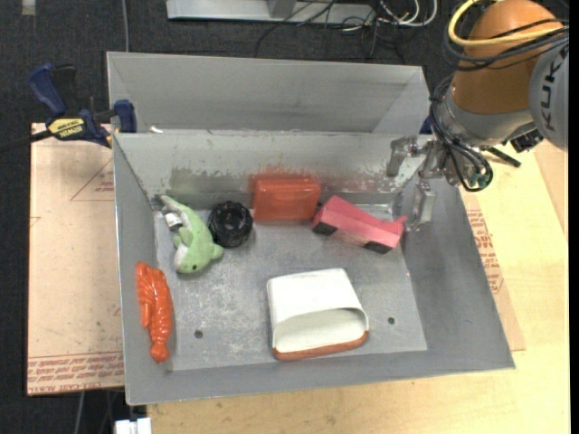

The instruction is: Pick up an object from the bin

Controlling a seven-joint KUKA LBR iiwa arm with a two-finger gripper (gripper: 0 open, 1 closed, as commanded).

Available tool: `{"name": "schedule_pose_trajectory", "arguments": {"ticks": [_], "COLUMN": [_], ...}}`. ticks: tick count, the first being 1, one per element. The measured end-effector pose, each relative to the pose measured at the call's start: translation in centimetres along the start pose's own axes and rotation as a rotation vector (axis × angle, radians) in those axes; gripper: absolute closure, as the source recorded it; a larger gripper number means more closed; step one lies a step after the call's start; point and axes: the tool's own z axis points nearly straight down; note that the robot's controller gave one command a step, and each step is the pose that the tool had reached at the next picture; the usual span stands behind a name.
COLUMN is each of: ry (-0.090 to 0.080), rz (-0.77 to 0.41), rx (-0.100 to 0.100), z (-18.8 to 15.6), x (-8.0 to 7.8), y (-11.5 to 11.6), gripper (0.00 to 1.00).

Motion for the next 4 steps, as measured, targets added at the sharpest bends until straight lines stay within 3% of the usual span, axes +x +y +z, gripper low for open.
{"name": "schedule_pose_trajectory", "arguments": {"ticks": [1,2,3,4], "ry": [-0.008,-0.007,-0.020,-0.029], "rz": [-0.003,-0.207,-0.367,-0.434], "rx": [0.001,0.001,0.003,0.008], "z": [-0.6,5.4,12.3,13.2], "x": [-0.1,1.5,0.6,0.3], "y": [0.1,0.0,1.3,1.4], "gripper": [0.00,0.00,0.00,1.00]}}
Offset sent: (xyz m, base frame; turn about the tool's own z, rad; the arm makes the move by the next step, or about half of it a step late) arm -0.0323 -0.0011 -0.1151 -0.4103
